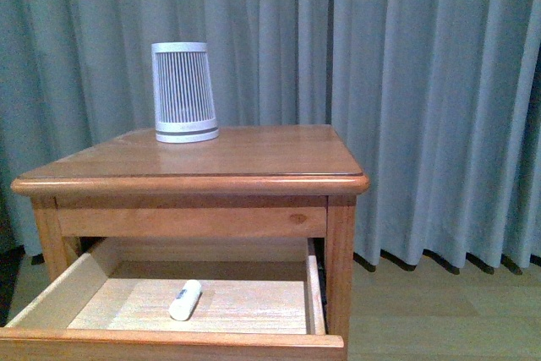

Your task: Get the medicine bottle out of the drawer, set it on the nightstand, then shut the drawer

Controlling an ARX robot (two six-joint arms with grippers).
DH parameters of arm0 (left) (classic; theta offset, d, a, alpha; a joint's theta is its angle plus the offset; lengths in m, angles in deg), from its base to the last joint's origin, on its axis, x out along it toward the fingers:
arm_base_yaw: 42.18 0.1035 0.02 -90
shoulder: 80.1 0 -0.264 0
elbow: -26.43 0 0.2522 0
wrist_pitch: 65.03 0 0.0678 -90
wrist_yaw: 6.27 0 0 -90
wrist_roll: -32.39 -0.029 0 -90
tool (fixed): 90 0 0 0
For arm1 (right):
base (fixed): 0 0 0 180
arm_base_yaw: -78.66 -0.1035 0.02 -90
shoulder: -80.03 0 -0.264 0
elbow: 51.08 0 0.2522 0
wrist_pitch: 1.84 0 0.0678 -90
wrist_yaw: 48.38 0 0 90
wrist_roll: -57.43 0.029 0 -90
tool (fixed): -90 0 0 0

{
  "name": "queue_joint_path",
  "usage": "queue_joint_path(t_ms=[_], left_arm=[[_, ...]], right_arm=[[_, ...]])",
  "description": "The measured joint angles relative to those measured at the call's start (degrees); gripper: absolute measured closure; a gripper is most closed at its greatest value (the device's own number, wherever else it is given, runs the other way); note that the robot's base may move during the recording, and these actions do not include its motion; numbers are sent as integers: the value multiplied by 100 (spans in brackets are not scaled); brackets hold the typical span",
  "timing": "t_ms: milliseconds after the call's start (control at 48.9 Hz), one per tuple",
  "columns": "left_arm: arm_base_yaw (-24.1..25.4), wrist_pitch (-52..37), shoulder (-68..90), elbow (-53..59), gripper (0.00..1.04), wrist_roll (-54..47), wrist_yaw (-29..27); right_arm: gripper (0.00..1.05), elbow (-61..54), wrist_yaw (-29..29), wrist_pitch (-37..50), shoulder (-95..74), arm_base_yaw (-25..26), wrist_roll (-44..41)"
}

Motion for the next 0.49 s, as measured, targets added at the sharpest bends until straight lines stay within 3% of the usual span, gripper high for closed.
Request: queue_joint_path(t_ms=[61,143,348,491], left_arm=[[0,0,0,0,101,0,0],[0,0,0,0,90,4,0],[0,-2,-2,0,39,2,7],[0,-2,-4,0,15,2,4]], right_arm=[[7,-2,0,0,0,0,0],[7,-2,0,0,0,0,0],[7,0,-20,0,0,0,0],[7,0,-15,0,0,-4,0]])
